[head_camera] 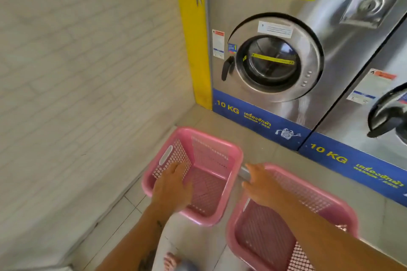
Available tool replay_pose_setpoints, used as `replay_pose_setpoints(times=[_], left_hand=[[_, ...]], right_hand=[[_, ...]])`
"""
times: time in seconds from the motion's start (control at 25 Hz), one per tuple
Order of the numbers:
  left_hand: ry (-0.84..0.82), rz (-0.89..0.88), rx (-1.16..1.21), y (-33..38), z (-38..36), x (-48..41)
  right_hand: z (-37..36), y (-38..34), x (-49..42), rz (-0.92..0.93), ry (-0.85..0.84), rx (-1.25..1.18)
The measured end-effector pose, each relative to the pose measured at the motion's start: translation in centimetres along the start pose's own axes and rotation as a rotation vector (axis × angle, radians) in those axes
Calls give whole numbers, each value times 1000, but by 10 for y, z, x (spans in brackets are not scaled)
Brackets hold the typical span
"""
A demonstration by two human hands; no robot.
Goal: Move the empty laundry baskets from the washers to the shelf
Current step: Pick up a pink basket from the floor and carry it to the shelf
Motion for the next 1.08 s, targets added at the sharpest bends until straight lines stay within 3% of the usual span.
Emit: replay_pose_setpoints(times=[0.4, 0.64, 0.84, 1.08], left_hand=[[-111, -237, -240, -150, -123, -221], [-122, -307, -368, -204, -189, -299], [-73, -406, -429, -221, -220, -316], [-63, -322, -272, -228, -187, -309]], right_hand=[[-140, 24, -164, -299, 98, 51], [-204, 66, -217, -467, 184, 124], [-219, 76, -230, -465, 280, 279], [-175, 66, -246, -314, 257, 314]])
Point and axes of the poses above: each hand's wrist, its own x-axis away from the middle knuckle, its own z-axis out of the back of the hand, y = z × x, the point moved 3 cm from there along -x, towards the middle knuckle, and after that the axes turned 9 degrees about -x, right-handed, at the moved point
